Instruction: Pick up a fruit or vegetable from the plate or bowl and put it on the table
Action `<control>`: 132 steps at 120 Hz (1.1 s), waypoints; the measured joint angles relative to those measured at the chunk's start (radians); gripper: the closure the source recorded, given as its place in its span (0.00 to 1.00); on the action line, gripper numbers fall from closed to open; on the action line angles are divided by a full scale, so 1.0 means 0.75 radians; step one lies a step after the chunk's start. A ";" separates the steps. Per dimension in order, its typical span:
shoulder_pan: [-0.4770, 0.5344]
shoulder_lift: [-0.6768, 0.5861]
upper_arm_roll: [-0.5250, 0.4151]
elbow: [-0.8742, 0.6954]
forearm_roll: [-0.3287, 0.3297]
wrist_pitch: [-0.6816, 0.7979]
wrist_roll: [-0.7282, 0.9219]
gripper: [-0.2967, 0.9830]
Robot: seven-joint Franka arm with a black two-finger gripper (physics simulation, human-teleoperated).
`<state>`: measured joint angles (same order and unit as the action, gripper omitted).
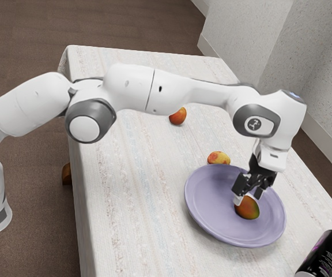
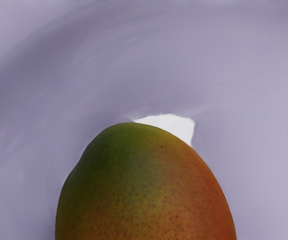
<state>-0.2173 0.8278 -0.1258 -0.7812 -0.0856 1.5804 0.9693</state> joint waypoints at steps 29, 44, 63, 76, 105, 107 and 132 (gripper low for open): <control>-0.003 0.033 -0.002 0.006 0.000 0.032 0.015 0.23; -0.007 0.035 -0.002 0.006 0.000 0.039 0.020 0.23; -0.011 0.035 -0.002 0.006 0.000 0.046 0.026 0.23; -0.011 0.034 -0.005 0.007 -0.001 0.051 0.028 0.23; -0.022 0.032 -0.008 0.008 -0.002 0.055 0.032 0.23; -0.023 0.033 -0.008 0.008 -0.002 0.055 0.033 0.23; -0.021 0.033 -0.008 0.007 -0.003 0.064 0.035 0.23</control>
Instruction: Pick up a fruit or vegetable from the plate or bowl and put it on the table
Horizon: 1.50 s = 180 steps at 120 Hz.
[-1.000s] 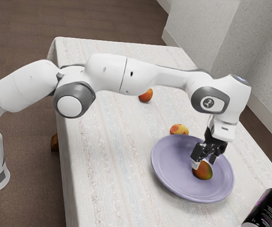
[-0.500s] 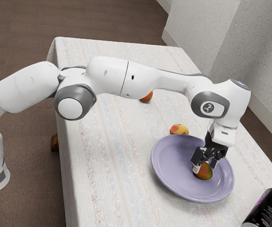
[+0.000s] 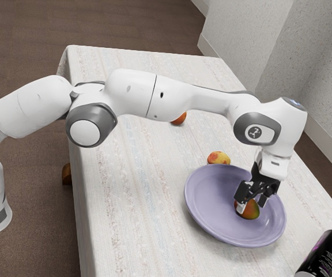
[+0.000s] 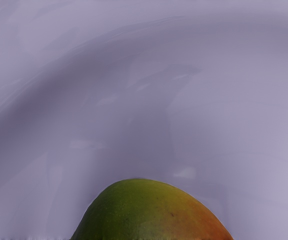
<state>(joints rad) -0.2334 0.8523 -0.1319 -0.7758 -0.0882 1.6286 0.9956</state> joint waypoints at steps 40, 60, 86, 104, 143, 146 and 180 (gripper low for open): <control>0.000 0.000 0.000 -0.011 -0.004 0.005 0.003 0.24; 0.000 0.000 0.002 -0.015 -0.005 0.006 0.003 0.32; 0.012 0.000 0.011 -0.015 -0.072 0.010 -0.002 0.48; 0.008 -0.052 0.015 -0.018 -0.042 0.014 -0.003 0.51; 0.452 -0.383 0.160 -0.324 0.195 0.018 0.044 0.51; 0.476 -0.361 0.136 -0.315 0.200 0.019 0.050 0.52; 0.517 -0.302 0.102 -0.342 0.212 0.015 0.094 0.34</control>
<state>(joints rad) 0.1541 0.6261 -0.0554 -1.0323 0.0708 1.6401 1.0659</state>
